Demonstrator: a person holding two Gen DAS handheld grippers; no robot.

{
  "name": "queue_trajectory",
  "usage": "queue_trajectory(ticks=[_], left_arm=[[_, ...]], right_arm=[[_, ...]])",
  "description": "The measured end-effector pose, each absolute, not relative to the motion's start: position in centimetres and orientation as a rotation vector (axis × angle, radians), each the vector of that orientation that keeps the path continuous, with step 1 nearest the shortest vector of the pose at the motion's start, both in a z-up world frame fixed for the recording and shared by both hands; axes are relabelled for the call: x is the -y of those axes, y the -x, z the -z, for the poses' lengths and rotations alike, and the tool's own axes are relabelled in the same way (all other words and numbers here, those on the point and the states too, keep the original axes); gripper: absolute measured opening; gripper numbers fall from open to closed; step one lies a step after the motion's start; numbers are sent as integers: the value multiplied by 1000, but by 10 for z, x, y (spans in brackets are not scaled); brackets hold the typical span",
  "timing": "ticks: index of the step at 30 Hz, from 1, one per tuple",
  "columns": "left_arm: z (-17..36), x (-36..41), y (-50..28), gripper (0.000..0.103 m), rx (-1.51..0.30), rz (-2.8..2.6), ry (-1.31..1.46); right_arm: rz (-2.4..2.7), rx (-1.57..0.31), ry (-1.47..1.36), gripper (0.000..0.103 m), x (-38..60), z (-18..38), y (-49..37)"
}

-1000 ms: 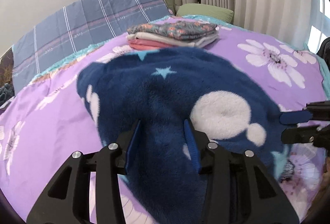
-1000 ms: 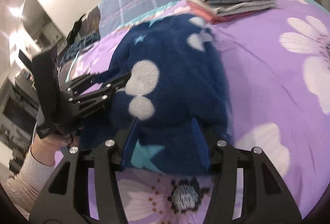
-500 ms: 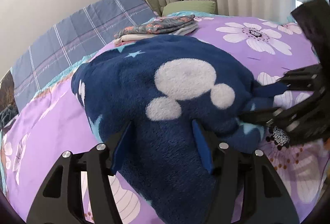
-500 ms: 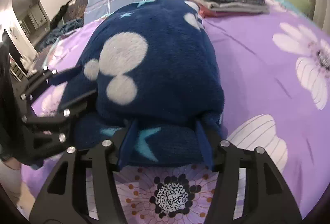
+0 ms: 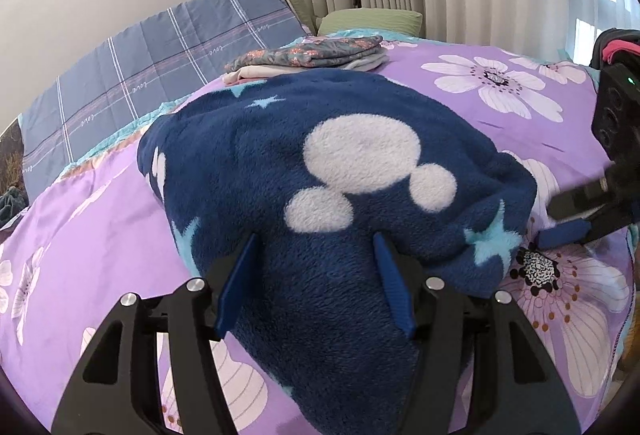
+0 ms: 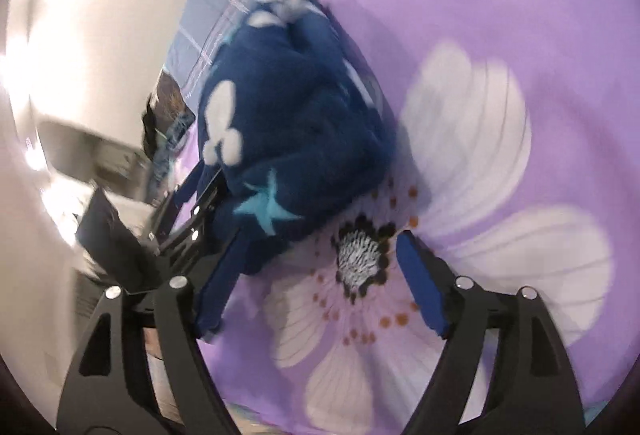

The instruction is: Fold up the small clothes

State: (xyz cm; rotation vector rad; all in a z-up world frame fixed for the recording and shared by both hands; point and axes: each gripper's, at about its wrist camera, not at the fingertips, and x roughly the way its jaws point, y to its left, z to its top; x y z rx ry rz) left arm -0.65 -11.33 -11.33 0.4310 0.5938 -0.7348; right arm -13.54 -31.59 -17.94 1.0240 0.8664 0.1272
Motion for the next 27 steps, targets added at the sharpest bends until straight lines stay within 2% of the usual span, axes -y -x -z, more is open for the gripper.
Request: queue_trajectory(ticks=[1, 3, 6, 9, 16, 22, 24, 25, 26, 27], left_arm=[[113, 114, 6, 61, -595, 734, -431], [113, 114, 6, 61, -599, 734, -429], [113, 114, 6, 61, -603, 733, -422], [113, 114, 6, 61, -602, 729, -415], [113, 115, 5, 62, -603, 740, -409], [110, 112, 3, 64, -611, 752, -386], [101, 104, -1, 75, -639, 796, -335], [90, 94, -8, 87, -663, 859, -251], [80, 82, -15, 95, -663, 892, -156], [68, 67, -30, 99, -642, 879, -45]], right_arm=[[-116, -844, -1063, 81, 319, 182, 134], [-107, -808, -1099, 89, 322, 180, 129], [-91, -810, -1113, 90, 322, 181, 110], [-77, -812, -1118, 96, 315, 181, 97], [-97, -873, -1213, 96, 299, 180, 90], [11, -757, -1319, 97, 320, 192, 75], [53, -761, -1223, 97, 310, 184, 66], [67, -757, -1178, 97, 305, 181, 65], [83, -751, -1135, 95, 299, 177, 66], [87, -743, -1120, 93, 298, 177, 68]])
